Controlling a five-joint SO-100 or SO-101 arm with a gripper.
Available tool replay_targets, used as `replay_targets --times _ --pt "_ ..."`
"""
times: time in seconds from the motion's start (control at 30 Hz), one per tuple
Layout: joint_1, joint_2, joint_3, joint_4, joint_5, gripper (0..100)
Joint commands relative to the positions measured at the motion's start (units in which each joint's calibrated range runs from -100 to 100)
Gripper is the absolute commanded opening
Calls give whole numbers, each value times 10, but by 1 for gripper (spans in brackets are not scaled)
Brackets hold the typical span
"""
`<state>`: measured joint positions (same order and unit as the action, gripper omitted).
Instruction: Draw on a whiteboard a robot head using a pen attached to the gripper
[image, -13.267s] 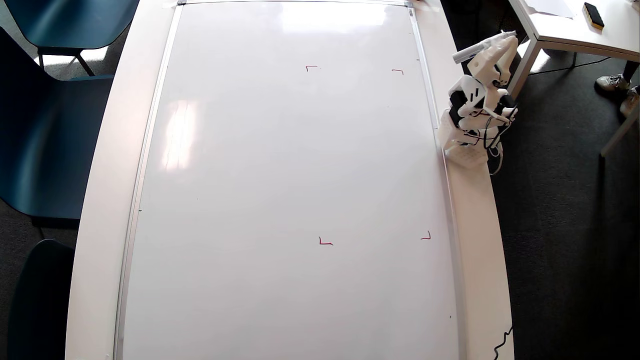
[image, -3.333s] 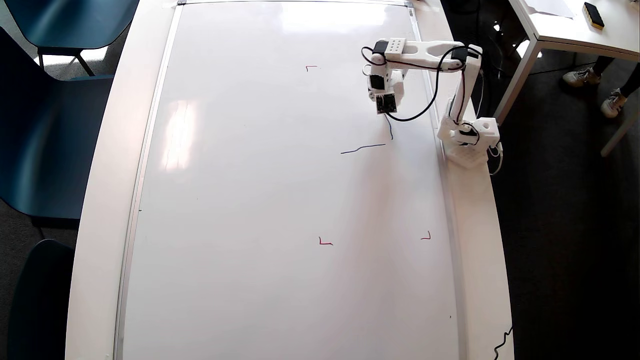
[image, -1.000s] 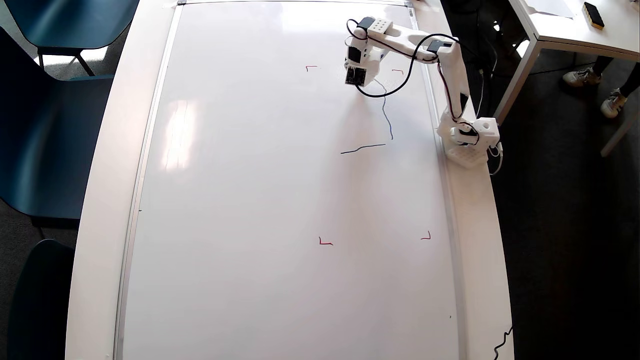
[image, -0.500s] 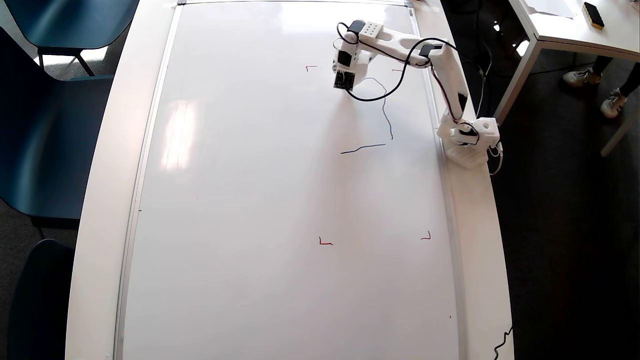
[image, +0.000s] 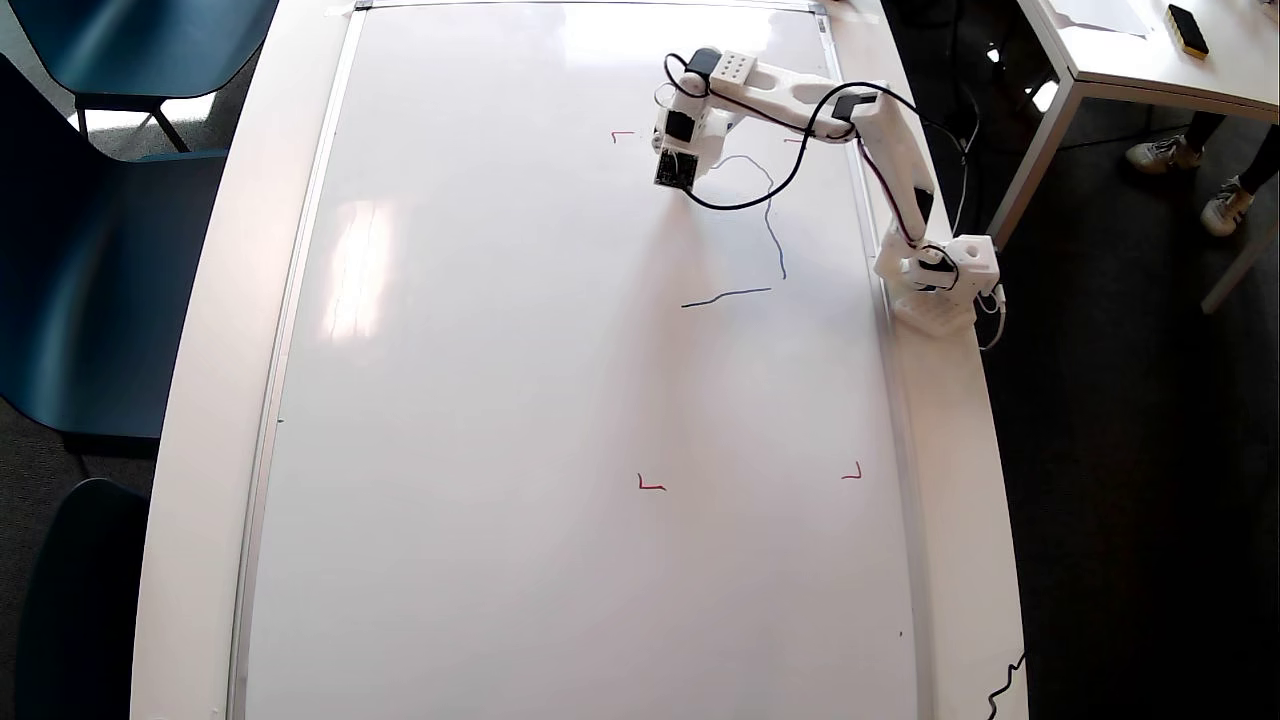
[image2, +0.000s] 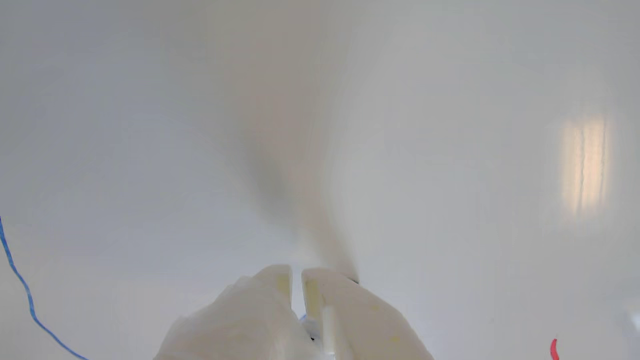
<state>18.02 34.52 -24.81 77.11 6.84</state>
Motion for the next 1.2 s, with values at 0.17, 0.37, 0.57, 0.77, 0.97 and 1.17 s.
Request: replay_targets --times 0.17,0.37,0.57,0.77,0.97,1.17 --pt "-37 3 -8 -6 -13 1" --pt "-68 2 -8 -5 -22 1" --pt "-100 -5 -3 -1 -32 1" --pt "-131 -7 1 3 -38 1" --pt "-156 -7 2 5 -39 1" --pt "-186 -7 2 12 -49 1"
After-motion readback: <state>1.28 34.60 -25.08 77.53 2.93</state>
